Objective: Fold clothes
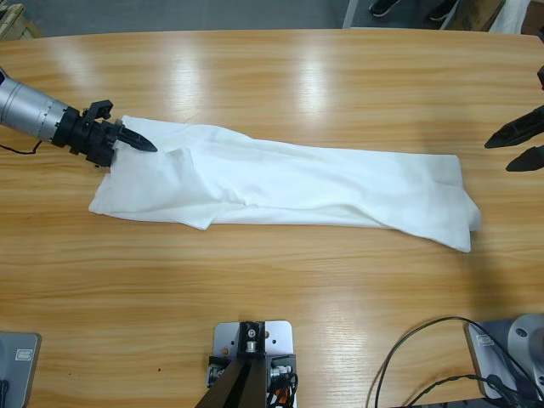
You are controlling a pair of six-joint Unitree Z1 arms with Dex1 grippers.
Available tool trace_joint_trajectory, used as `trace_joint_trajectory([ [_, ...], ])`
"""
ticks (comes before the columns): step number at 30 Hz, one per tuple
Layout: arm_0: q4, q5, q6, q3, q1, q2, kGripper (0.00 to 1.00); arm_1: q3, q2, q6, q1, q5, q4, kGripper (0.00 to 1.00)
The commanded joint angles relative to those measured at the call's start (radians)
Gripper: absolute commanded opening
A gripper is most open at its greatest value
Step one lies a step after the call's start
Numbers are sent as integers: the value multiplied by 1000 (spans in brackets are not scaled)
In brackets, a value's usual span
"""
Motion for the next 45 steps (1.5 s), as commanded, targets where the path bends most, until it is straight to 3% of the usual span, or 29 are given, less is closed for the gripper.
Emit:
trace_joint_trajectory([
  [1, 12, -14, 33, 18, -14, 104, 0, 17, 5, -8, -13, 18, 2, 931],
  [7, 12, 11, 28, 7, -2, 20, 0, 16, 20, -8, -13, 13, 1, 916],
  [18, 103, 49, 43, 0, 170, -99, 0, 14, 20, -8, -13, 20, 1, 899],
  [33, 201, 166, 60, -11, 367, -125, 0, 14, -3, -10, -13, 39, 12, 899],
  [38, 273, 187, 63, -73, 460, -131, 0, 16, -4, -14, -13, 52, 14, 899],
  [45, 327, 224, 68, -127, 519, -131, 0, 19, -9, -17, -9, 56, 19, 890],
])
